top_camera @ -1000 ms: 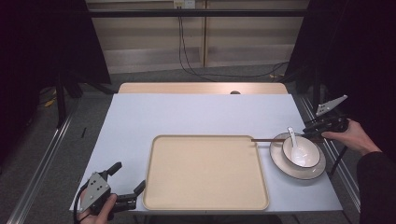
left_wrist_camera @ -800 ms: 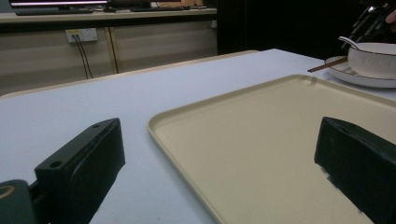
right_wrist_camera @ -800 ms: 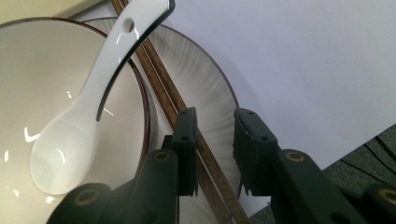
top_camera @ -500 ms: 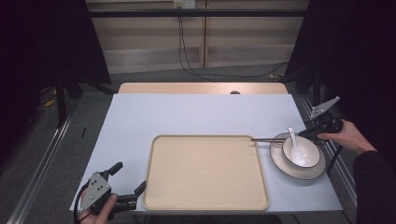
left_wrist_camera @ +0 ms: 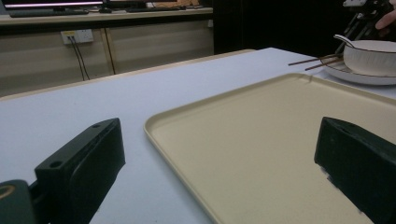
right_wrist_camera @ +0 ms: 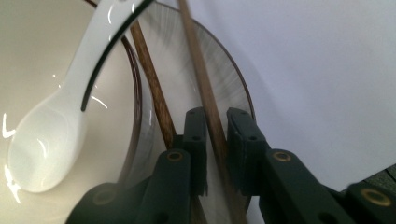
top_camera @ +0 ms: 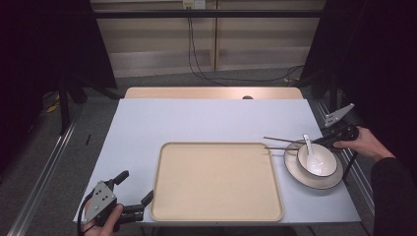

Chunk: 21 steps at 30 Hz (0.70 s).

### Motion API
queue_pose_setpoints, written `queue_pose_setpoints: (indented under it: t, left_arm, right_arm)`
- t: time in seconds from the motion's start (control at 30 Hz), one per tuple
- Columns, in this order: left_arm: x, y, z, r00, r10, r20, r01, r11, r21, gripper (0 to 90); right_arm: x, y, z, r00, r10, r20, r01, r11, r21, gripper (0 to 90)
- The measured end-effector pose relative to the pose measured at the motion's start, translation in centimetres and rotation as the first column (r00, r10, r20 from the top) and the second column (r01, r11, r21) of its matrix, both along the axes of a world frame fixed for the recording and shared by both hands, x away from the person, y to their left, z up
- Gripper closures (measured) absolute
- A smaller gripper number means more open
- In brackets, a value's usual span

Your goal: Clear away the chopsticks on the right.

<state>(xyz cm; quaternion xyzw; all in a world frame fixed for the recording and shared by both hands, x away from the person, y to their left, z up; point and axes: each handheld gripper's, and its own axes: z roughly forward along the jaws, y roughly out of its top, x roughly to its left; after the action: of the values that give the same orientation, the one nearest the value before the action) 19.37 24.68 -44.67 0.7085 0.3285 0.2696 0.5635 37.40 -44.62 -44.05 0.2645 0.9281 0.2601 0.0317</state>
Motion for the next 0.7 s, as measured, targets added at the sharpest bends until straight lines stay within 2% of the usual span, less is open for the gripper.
queue_pose_setpoints:
  t: [0.1,0.13,0.37,0.5,0.57,0.7]
  left_arm:
    - [0.0,0.0,0.0,1.0,0.001,-0.004,-0.001,1.0,-0.008,1.6]
    - [0.0,0.0,0.0,1.0,0.006,-0.002,-0.006,0.9999,0.008,1.6]
    - [0.0,0.0,0.0,1.0,0.006,-0.008,-0.006,1.0,0.005,1.6]
    - [0.0,0.0,0.0,0.9999,0.005,-0.009,-0.005,1.0,0.004,1.6]
    - [0.0,0.0,0.0,1.0,0.002,0.001,-0.002,0.9999,0.013,1.6]
    - [0.0,-0.1,0.0,1.0,-0.002,0.0,0.002,0.9999,0.01,1.6]
  right_arm:
    - [-0.1,-0.1,0.1,1.0,0.004,0.009,-0.004,1.0,-0.015,83.7]
    - [-0.1,-0.1,0.1,0.9999,0.008,0.013,-0.008,1.0,-0.017,84.1]
    - [-0.1,-0.4,0.2,0.9996,0.007,0.028,-0.006,1.0,-0.028,84.7]
    - [-0.2,-0.8,0.8,0.9984,0.001,0.057,-0.001,1.0,-0.007,84.7]
    - [-0.3,-0.9,0.9,0.9989,0.003,0.046,-0.003,1.0,0.004,84.7]
    - [-0.6,-1.2,1.5,0.9983,-0.026,0.053,0.025,1.0,0.018,84.8]
